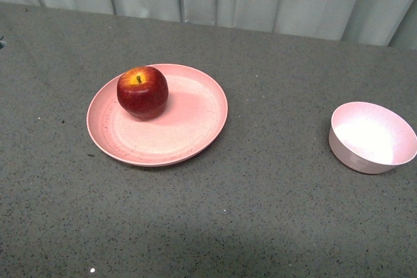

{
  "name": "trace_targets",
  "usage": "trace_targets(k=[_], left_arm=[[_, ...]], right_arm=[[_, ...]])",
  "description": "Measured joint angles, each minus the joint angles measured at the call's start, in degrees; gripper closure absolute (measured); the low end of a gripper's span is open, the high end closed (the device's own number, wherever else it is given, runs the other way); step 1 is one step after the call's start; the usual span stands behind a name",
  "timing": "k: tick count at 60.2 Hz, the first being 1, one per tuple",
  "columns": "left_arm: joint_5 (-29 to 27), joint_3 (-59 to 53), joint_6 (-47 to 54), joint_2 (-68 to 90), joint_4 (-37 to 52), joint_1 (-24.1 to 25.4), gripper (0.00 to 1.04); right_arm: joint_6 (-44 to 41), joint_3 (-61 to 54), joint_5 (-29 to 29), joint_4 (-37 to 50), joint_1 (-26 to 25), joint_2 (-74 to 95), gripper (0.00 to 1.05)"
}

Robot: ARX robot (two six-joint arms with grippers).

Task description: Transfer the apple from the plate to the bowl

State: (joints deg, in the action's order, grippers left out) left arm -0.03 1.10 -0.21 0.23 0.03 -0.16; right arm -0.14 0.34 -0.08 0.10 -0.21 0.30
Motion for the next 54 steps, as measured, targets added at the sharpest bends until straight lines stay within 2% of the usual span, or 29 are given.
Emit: trace_targets(k=[54], left_arm=[[0.0,0.0,0.0,0.0,0.0,0.0,0.07]], right_arm=[[0.0,0.0,0.0,0.0,0.0,0.0,0.09]])
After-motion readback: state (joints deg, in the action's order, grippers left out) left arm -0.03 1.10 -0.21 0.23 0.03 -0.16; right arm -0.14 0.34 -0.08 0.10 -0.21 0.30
